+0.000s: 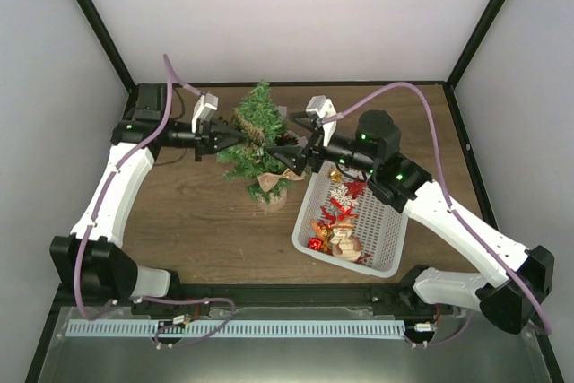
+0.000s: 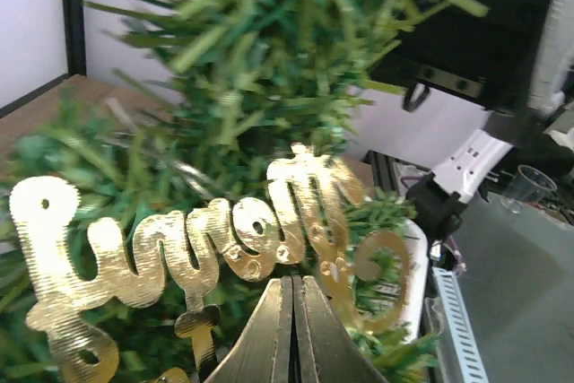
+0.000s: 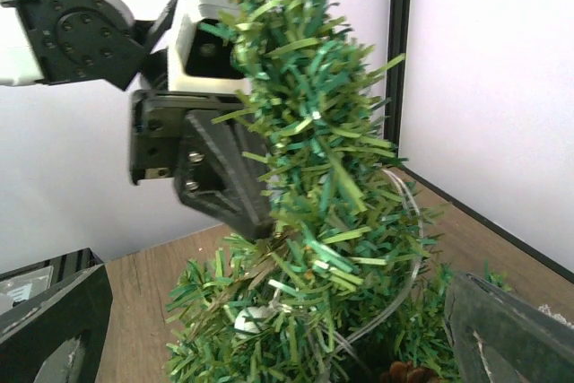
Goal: Decorate the small christmas tree
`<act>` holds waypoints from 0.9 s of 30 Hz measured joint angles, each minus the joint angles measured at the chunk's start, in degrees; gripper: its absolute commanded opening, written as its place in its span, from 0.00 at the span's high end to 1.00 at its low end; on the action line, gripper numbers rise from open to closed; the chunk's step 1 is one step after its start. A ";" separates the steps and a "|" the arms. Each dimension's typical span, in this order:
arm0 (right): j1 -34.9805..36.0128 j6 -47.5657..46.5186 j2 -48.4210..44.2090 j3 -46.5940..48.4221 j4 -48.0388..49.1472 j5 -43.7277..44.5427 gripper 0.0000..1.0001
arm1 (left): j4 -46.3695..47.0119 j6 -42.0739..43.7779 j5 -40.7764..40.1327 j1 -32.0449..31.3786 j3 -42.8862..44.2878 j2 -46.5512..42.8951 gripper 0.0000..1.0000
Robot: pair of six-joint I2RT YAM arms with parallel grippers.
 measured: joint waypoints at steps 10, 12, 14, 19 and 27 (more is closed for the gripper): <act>0.00 -0.02 -1.16 -1.11 -0.07 0.68 0.06 | 10.69 -8.85 -1.20 -0.87 1.36 4.02 1.00; 0.00 -0.02 -1.22 -1.14 -0.07 0.83 0.06 | 10.86 -8.98 -1.18 -0.98 1.36 4.00 1.00; 0.00 -0.02 -1.31 -1.29 -0.04 0.92 0.06 | 11.13 -9.16 -1.20 -0.96 1.29 3.74 1.00; 0.00 -0.02 -1.33 -1.51 0.00 1.07 0.06 | 11.47 -9.81 -1.25 -0.98 0.33 1.64 0.98; 0.00 -0.02 -1.90 -1.75 -0.02 1.20 0.02 | 7.82 -7.10 -1.70 -1.03 0.33 -0.81 0.95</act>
